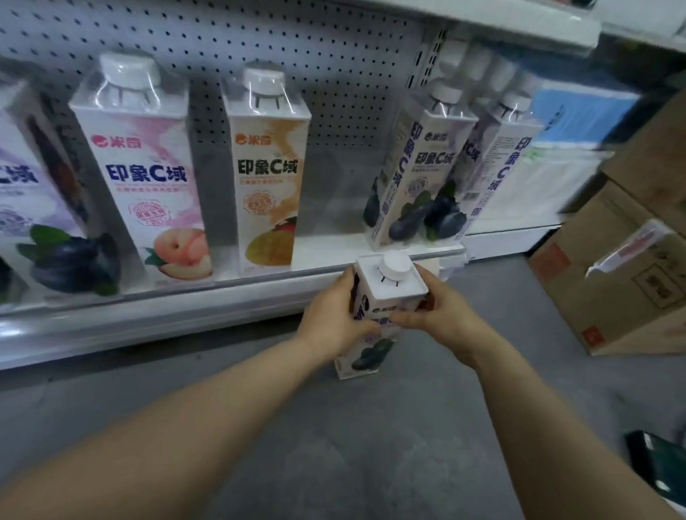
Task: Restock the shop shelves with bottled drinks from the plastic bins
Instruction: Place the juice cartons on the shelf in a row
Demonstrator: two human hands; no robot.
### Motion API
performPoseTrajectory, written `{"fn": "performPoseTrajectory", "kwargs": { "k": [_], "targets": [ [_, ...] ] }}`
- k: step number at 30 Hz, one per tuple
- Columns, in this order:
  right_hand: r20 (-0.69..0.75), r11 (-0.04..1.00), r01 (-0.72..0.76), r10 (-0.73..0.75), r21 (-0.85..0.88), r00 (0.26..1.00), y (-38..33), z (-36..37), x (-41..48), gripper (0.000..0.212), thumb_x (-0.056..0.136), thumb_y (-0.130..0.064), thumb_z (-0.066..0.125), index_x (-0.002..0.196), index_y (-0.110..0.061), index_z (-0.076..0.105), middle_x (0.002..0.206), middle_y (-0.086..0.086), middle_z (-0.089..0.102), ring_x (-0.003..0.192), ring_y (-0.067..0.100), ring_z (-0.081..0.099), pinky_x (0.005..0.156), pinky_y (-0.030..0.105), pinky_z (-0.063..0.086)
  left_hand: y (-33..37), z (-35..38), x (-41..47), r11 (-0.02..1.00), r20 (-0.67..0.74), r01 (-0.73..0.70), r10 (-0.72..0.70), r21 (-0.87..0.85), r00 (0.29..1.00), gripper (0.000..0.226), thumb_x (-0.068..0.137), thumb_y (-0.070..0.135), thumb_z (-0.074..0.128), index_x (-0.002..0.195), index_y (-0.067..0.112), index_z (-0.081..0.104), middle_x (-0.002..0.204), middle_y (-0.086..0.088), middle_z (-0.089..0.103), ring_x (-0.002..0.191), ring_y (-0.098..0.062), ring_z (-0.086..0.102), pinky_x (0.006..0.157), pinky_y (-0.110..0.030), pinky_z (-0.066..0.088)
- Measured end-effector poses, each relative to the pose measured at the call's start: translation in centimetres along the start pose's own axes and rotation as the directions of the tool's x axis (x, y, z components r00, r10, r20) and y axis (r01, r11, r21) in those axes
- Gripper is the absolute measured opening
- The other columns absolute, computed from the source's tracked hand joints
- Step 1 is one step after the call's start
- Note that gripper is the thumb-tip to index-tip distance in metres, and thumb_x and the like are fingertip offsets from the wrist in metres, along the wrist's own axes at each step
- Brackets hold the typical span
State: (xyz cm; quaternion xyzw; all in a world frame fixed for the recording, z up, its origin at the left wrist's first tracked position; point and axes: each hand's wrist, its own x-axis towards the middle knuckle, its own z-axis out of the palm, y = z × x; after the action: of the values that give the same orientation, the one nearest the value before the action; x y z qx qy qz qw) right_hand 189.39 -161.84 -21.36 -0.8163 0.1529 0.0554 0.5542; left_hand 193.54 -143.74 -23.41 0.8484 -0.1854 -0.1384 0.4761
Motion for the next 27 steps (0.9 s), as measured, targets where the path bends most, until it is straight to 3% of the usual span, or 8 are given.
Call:
{"fn": "performPoseTrajectory", "kwargs": {
  "k": [5, 12, 15, 19, 24, 27],
  "targets": [
    [0.064, 0.996, 0.037, -0.042, 0.079, 0.997, 0.4, 0.4, 0.8, 0.082, 0.075, 0.011, 0.079, 0.125, -0.048, 0.052, 0.114, -0.016, 0.07, 0.101, 0.002, 0.069, 0.074, 0.021, 0.058, -0.3, 0.2, 1.1, 1.0, -0.002, -0.019, 0.019, -0.012, 1.0, 0.079, 0.069, 0.03, 0.087, 0.135, 0.03, 0.044, 0.133, 0.008, 0.059, 0.121, -0.014, 0.055, 0.097, -0.037, 0.051],
    [0.142, 0.989, 0.127, -0.136, 0.068, 0.98, -2.2, -0.4, 0.1, 0.077, 0.07, 0.006, 0.085, 0.119, -0.044, 0.056, 0.119, -0.015, 0.069, 0.118, 0.009, 0.062, 0.082, 0.028, 0.059, 0.2, -0.9, -0.4, 0.998, -0.084, -0.06, 0.059, -0.013, 0.995, 0.078, 0.071, 0.03, 0.086, 0.136, 0.032, 0.042, 0.131, 0.011, 0.06, 0.119, -0.012, 0.056, 0.092, -0.029, 0.049],
    [0.154, 0.976, 0.2, -0.211, 0.081, 0.965, -5.3, -1.5, -0.1, 0.079, 0.071, 0.002, 0.085, 0.131, -0.039, 0.055, 0.124, -0.012, 0.068, 0.119, 0.013, 0.062, 0.089, 0.04, 0.059, 2.7, -3.3, -0.5, 0.99, -0.154, -0.128, 0.134, 0.052, 0.979, 0.078, 0.074, 0.033, 0.084, 0.139, 0.032, 0.041, 0.133, 0.01, 0.059, 0.12, -0.015, 0.055, 0.088, -0.028, 0.046],
    [0.121, 0.939, 0.323, -0.336, 0.117, 0.934, -9.9, -3.0, -0.6, 0.08, 0.072, -0.004, 0.083, 0.142, -0.027, 0.051, 0.128, -0.004, 0.068, 0.116, 0.013, 0.065, 0.089, 0.027, 0.056, 6.6, -7.3, -0.2, 0.98, -0.162, -0.188, 0.195, 0.058, 0.967, 0.081, 0.075, 0.035, 0.082, 0.143, 0.033, 0.039, 0.134, 0.01, 0.059, 0.115, -0.011, 0.056, 0.09, -0.03, 0.046],
    [0.088, 0.886, 0.427, -0.447, 0.178, 0.89, -13.9, -3.7, -0.6, 0.088, 0.068, -0.012, 0.083, 0.147, -0.027, 0.046, 0.136, 0.001, 0.063, 0.124, 0.022, 0.061, 0.097, 0.036, 0.054, 10.0, -10.7, 0.4, 0.968, -0.198, -0.25, 0.245, -0.003, 0.949, 0.078, 0.074, 0.028, 0.084, 0.139, 0.031, 0.042, 0.129, 0.012, 0.059, 0.116, -0.011, 0.055, 0.097, -0.036, 0.048],
    [0.062, 0.857, 0.477, -0.496, 0.196, 0.866, -14.9, -3.1, 0.1, 0.086, 0.07, -0.01, 0.083, 0.145, -0.033, 0.047, 0.137, -0.001, 0.062, 0.129, 0.021, 0.057, 0.1, 0.033, 0.053, 10.5, -11.6, 1.3, 0.96, -0.254, -0.279, 0.272, 0.009, 0.928, 0.075, 0.074, 0.025, 0.085, 0.136, 0.028, 0.043, 0.126, 0.013, 0.057, 0.117, -0.01, 0.052, 0.099, -0.037, 0.048]
  ]
}}
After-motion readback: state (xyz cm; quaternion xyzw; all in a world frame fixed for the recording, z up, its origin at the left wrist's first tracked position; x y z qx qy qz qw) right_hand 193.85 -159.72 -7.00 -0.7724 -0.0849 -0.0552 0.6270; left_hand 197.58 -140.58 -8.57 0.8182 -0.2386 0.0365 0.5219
